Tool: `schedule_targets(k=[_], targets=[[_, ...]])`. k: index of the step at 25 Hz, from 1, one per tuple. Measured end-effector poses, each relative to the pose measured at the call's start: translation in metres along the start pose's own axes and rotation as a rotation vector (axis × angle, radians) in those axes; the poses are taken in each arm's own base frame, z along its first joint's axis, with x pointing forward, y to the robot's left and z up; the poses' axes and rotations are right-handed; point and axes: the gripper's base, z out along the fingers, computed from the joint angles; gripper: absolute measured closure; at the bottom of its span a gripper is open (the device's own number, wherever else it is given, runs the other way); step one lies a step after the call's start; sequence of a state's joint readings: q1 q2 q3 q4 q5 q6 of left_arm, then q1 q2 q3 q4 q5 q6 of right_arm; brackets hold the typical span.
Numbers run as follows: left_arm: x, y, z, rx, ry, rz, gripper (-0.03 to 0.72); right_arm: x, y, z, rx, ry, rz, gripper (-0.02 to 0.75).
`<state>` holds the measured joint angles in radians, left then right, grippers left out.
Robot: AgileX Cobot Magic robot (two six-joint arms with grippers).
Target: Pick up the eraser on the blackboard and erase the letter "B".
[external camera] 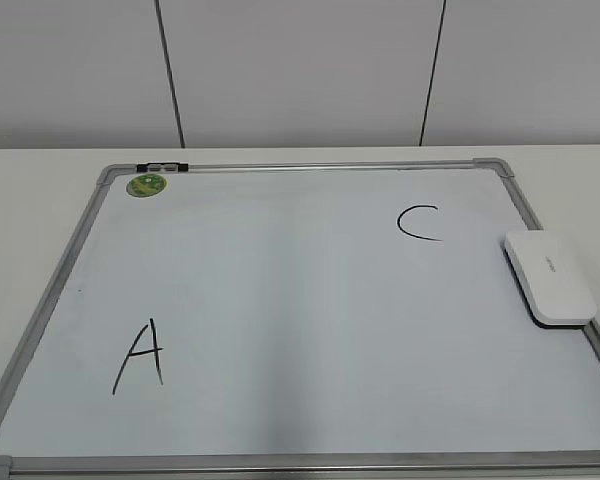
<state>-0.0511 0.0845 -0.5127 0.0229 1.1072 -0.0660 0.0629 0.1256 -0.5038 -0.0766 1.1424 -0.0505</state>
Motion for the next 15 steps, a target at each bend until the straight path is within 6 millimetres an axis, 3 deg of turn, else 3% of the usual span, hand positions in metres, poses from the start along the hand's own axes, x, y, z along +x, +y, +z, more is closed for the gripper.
schedule_targets(k=[15], targets=[[0.0000, 0.0000, 0.0000, 0.003, 0.000, 0.002, 0.241, 0.0000, 0.0000, 0.0000, 0.000, 0.000, 0.000, 0.147]])
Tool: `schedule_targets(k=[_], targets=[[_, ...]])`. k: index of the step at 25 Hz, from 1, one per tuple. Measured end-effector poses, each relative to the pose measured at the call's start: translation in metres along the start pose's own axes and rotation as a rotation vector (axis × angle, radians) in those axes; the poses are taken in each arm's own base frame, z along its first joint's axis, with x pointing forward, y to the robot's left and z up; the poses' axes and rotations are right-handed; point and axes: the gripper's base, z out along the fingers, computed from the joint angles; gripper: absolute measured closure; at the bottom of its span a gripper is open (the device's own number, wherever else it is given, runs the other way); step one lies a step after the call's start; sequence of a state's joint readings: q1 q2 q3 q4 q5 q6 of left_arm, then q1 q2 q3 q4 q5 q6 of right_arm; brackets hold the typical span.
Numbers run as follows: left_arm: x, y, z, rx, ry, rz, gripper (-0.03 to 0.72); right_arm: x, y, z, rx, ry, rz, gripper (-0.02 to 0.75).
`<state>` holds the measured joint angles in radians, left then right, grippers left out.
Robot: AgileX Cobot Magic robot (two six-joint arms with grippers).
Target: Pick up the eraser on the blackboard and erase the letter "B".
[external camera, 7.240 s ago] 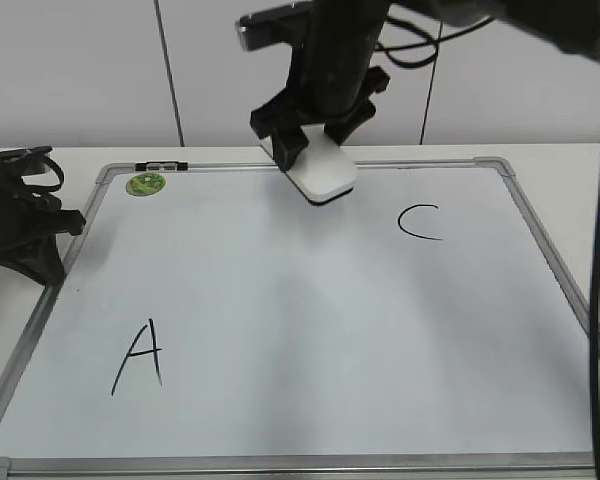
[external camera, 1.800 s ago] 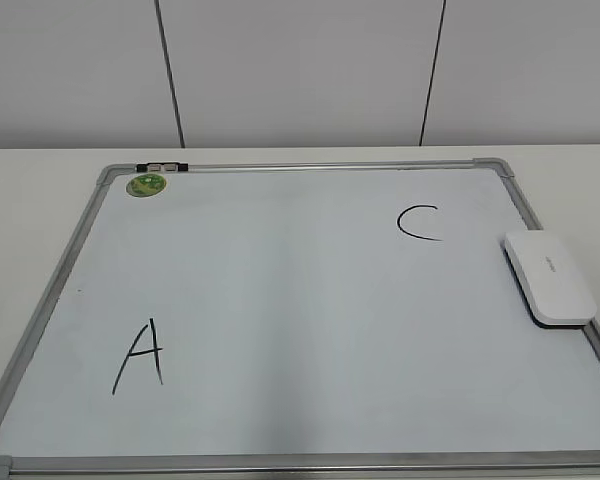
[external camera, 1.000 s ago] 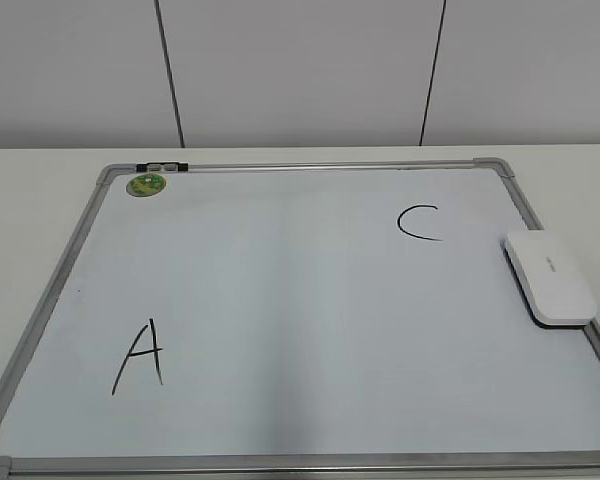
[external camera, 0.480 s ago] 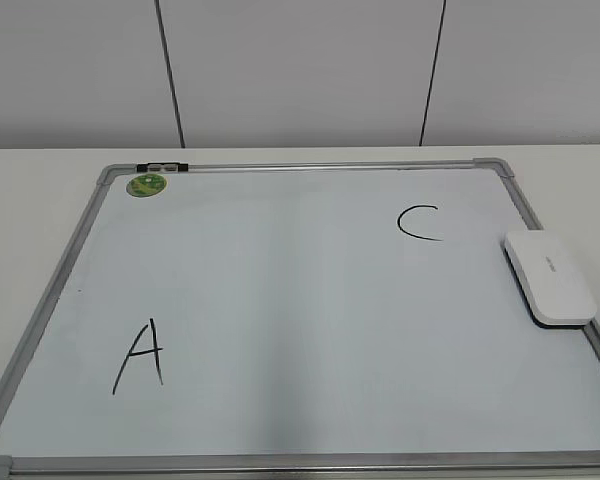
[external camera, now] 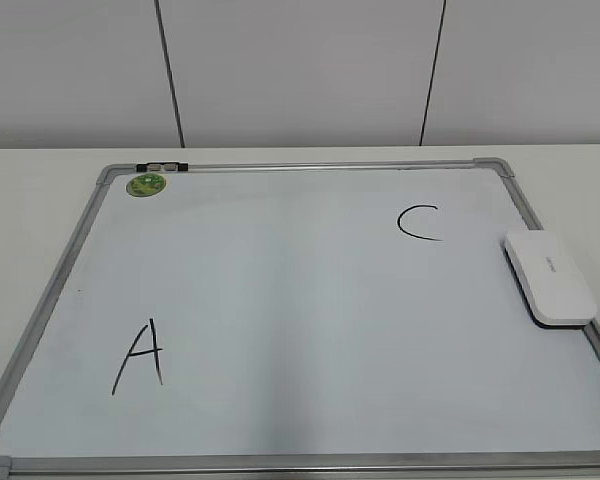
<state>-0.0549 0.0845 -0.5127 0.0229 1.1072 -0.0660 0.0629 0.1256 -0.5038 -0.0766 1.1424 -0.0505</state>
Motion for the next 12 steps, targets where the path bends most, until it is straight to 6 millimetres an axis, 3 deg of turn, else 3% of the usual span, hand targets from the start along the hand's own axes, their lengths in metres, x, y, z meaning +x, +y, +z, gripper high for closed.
schedule_targets(k=[12], targets=[[0.0009, 0.0002, -0.0016, -0.021, -0.013, -0.015, 0.241, 0.0052, -0.0002, -0.0070, 0.037, -0.053, 0.027, 0.147]])
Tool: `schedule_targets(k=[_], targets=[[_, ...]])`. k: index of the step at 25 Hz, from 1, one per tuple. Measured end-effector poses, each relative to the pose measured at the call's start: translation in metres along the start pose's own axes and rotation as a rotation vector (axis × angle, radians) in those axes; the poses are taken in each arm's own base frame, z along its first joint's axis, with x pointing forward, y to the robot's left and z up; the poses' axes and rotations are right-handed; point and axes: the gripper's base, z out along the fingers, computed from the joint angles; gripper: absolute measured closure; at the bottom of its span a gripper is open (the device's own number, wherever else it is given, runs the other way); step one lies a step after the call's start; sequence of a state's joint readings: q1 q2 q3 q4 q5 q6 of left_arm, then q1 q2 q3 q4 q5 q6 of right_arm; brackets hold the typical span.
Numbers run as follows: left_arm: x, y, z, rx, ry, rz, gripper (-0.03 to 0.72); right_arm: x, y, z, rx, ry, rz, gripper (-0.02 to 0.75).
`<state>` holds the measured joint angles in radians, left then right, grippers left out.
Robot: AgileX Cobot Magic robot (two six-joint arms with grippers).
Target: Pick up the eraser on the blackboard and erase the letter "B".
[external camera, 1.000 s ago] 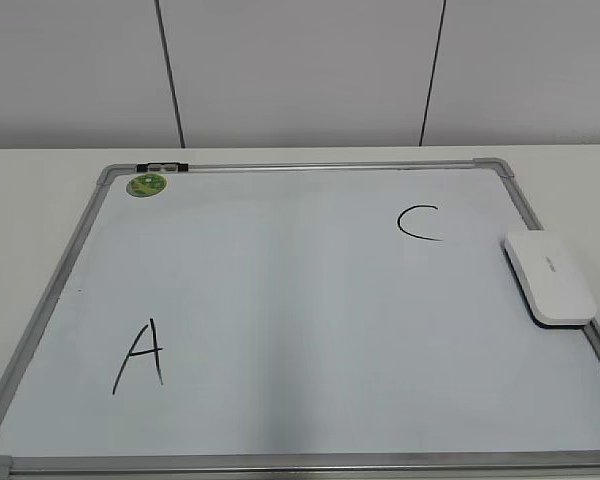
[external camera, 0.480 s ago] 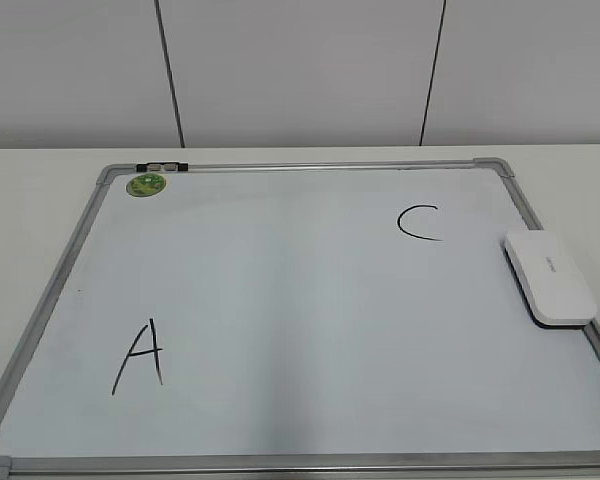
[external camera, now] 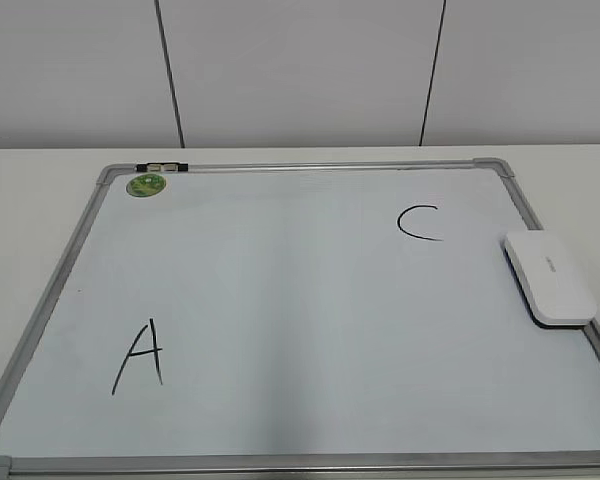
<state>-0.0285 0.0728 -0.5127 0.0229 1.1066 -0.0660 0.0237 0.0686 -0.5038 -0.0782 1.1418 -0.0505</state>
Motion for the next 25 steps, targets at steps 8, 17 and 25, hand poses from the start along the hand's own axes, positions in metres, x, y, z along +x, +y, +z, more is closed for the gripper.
schedule_targets(k=[8, 17, 25], targets=[[0.0054, 0.0005, -0.0080, -0.015, -0.063, -0.011, 0.241, 0.0080, 0.0000, -0.0104, 0.025, -0.084, 0.016, 0.147], [0.0054, 0.0005, -0.0080, -0.015, -0.063, -0.011, 0.241, 0.0080, 0.0000, -0.0105, 0.026, -0.085, 0.016, 0.147], [0.0054, 0.0005, -0.0080, -0.015, -0.063, -0.011, 0.241, 0.0080, 0.0000, -0.0105, 0.026, -0.085, 0.016, 0.147]])
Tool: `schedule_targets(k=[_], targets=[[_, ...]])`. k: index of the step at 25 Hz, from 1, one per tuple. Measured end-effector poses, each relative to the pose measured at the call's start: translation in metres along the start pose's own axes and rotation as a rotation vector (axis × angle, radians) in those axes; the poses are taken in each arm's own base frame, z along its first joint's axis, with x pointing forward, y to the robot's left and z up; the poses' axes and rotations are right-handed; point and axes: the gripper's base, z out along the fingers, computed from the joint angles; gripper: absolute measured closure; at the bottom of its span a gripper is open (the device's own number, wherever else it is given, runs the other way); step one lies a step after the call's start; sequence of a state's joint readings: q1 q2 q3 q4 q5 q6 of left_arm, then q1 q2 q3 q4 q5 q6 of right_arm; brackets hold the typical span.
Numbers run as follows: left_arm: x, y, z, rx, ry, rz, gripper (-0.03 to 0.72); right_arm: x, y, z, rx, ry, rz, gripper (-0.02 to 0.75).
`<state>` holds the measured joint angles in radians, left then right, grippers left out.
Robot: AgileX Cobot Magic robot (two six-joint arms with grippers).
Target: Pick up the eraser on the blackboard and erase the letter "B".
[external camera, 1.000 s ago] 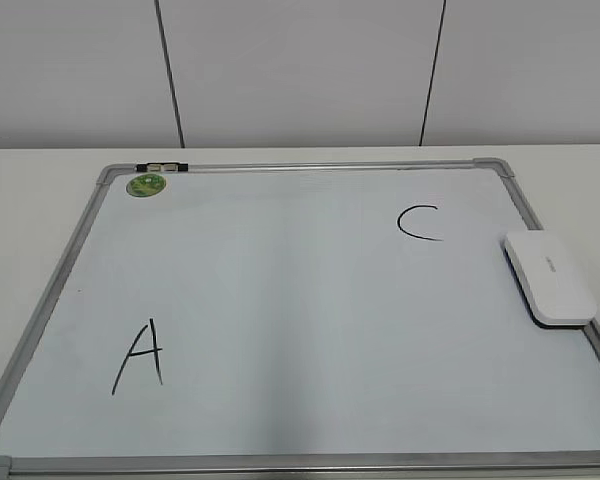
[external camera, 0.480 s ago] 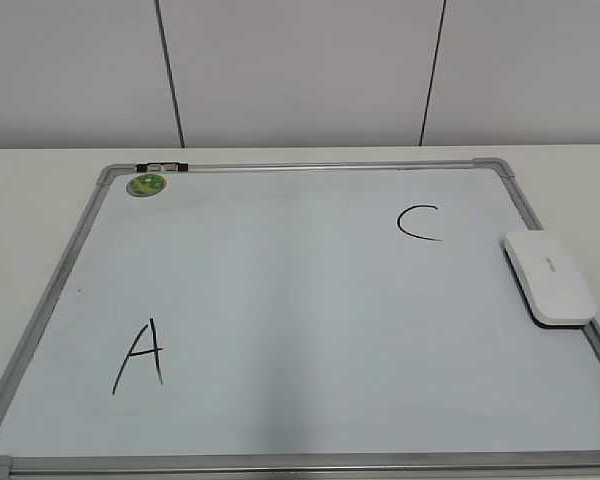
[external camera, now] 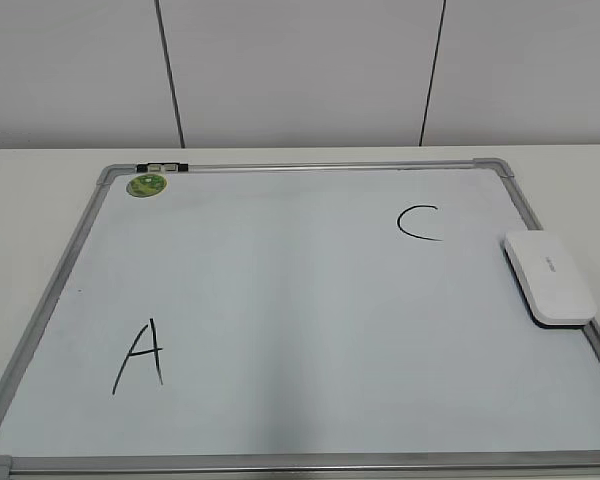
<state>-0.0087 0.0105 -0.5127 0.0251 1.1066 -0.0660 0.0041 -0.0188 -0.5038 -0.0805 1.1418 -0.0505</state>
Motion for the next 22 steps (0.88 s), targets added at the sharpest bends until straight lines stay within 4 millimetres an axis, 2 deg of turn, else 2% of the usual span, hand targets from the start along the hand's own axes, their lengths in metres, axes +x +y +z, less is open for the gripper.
schedule_targets(k=[22], targets=[[0.0000, 0.0000, 0.0000, 0.000, 0.000, 0.000, 0.253, 0.0000, 0.0000, 0.0000, 0.000, 0.000, 0.000, 0.147]])
